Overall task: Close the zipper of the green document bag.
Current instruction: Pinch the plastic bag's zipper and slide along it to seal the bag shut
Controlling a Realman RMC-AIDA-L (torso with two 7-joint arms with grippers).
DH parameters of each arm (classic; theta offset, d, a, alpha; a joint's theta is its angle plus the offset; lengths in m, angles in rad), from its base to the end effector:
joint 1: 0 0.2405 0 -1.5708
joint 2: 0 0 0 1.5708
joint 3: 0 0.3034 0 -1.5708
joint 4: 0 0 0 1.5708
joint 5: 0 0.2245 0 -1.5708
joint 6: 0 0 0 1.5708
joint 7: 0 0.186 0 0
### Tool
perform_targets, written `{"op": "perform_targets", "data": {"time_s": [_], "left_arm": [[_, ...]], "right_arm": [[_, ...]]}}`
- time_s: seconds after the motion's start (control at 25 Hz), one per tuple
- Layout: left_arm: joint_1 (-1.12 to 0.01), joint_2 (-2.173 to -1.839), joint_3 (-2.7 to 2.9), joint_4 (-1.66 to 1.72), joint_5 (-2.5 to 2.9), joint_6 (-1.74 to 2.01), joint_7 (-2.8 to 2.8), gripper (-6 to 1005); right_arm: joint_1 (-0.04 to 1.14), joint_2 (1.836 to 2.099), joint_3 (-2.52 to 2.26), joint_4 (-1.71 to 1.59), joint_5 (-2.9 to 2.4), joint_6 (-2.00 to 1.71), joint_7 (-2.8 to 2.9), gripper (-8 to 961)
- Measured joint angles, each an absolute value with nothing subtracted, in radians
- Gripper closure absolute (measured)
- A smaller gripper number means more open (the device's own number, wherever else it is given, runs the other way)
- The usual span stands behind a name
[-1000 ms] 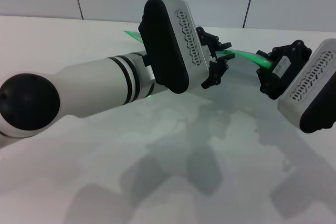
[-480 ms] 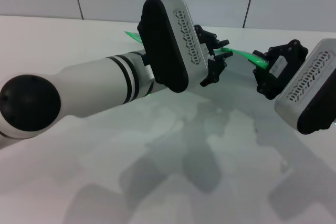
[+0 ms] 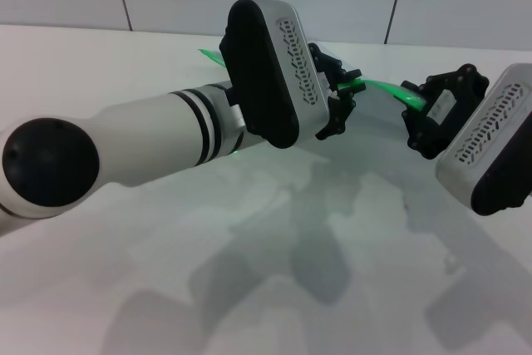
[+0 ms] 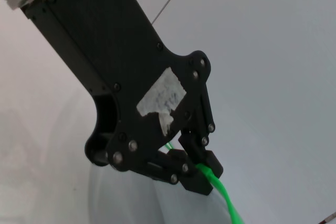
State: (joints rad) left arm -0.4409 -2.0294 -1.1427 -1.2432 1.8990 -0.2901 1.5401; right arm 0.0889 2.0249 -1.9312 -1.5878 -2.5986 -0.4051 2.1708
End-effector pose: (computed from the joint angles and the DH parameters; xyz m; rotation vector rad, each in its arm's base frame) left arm -0.1465 0.4240 -0.1393 -2.3662 0.3072 -0.1802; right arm 0.2134 0.3781 -0.0747 -2.2197 -0.0826 -0.0296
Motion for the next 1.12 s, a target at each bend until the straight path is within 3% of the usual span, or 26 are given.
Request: {"op": "perform_targets", "data": {"time_s": [1.12], "left_arm": [[-0.424, -2.029, -1.145, -1.229, 1.896, -0.276, 1.54, 915]], "right_arm": [[0.079, 2.025, -1.906, -1.582, -2.6, -0.4, 2.174, 784]]}}
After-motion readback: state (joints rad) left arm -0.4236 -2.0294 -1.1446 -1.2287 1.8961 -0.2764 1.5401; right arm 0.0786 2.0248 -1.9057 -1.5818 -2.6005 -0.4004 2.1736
